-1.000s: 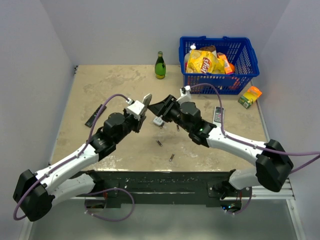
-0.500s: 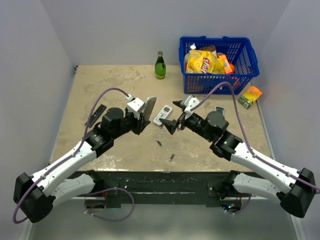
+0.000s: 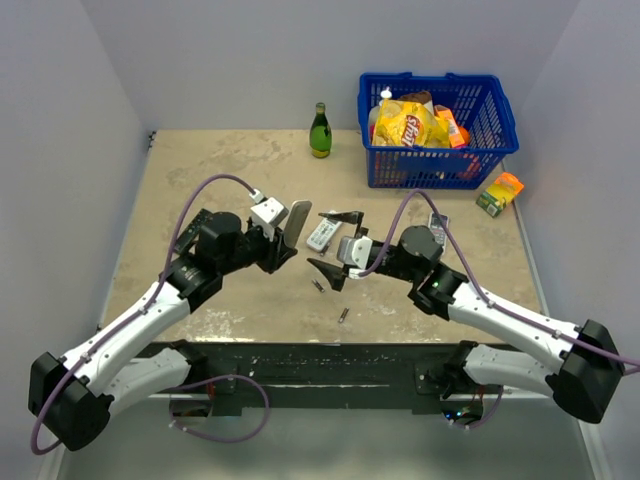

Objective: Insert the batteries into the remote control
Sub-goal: Remove the battery cover from the remote control.

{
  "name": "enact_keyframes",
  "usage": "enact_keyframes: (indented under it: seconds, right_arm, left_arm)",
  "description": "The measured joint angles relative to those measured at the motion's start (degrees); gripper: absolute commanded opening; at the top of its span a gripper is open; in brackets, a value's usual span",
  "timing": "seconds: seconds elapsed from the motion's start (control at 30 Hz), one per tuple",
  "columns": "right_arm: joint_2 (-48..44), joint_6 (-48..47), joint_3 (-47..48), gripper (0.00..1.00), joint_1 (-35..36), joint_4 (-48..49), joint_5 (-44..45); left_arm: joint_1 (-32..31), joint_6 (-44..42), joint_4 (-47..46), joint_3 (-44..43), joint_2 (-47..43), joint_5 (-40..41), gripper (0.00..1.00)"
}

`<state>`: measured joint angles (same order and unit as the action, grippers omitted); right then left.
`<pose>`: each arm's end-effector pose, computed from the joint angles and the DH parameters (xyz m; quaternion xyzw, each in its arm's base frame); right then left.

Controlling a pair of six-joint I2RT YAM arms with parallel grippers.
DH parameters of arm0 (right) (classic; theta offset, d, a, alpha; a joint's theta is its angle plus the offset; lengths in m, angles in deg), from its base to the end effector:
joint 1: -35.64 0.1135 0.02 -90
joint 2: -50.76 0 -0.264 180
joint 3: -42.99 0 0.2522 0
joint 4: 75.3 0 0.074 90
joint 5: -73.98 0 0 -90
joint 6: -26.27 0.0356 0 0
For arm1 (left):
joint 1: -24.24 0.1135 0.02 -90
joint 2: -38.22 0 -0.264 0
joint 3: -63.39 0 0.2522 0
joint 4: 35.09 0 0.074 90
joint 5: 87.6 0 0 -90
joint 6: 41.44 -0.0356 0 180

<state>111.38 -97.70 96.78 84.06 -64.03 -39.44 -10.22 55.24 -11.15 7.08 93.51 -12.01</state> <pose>0.1535 0.1943 0.3218 -0.5501 0.4023 0.2271 0.6956 0.1778 -0.1328 0.2928 0.2658 0.7861 -0.2905 0.4765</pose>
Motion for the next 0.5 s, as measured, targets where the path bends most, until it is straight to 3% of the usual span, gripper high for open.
enact_keyframes:
  seconds: [0.2,0.5]
  right_arm:
    - [4.04,-0.68,0.15,0.89,1.31,2.69,-1.84]
    - [4.76,-1.68,0.31,0.88,1.88,6.88,-0.85]
  left_arm:
    - [1.46,0.24,-0.39,0.0,-0.76,-3.37,0.0]
    - [1.57,0.24,-0.66,0.0,-0.74,-6.56,0.0]
